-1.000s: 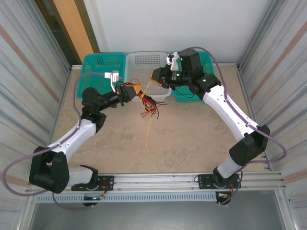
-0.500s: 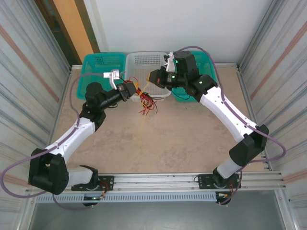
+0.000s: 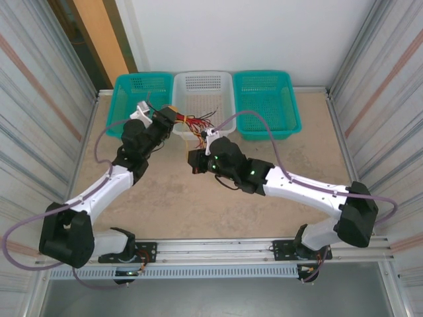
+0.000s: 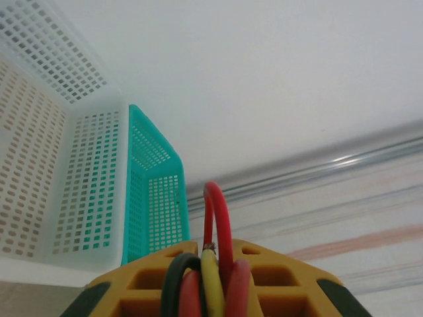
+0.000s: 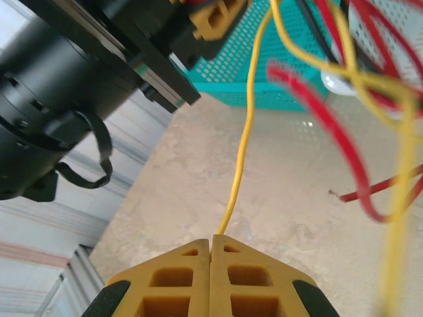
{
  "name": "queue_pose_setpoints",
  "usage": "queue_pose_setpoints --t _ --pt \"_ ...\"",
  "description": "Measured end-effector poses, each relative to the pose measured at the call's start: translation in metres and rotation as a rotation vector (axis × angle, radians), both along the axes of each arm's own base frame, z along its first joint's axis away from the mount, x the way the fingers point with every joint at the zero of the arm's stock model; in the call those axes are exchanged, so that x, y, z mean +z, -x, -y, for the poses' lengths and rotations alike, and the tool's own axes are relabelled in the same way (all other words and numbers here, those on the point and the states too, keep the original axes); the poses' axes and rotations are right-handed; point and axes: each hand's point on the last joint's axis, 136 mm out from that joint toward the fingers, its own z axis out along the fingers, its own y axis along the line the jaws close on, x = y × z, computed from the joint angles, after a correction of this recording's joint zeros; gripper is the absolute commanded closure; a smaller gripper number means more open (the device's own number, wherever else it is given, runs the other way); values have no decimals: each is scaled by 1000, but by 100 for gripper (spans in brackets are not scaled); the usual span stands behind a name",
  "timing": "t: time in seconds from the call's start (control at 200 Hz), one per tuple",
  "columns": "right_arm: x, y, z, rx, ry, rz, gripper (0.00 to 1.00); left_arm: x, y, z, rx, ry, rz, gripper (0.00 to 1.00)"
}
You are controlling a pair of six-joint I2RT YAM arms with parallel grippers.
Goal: Untangle the cables
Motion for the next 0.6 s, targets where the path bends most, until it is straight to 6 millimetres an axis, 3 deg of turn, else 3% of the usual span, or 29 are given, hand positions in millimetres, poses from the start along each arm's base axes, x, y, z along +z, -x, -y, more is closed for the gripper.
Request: queue_pose_setpoints --t 0.175,0.376,0.476,0.551,0.601 --pt "-18 -8 -9 -56 -10 -5 100 -3 -7 15 6 116 -13 100" --pt "-17 -15 -6 -98 -9 14 100 7 -8 10 42 195 13 100" --pt "-22 -13 -6 -93 31 22 66 8 -8 8 51 208 16 100" --pt "-31 8 -9 -45 106 23 51 14 -10 -1 72 219 35 100" --pt "-32 25 -11 -2 158 36 36 18 -11 -8 86 222 47 100"
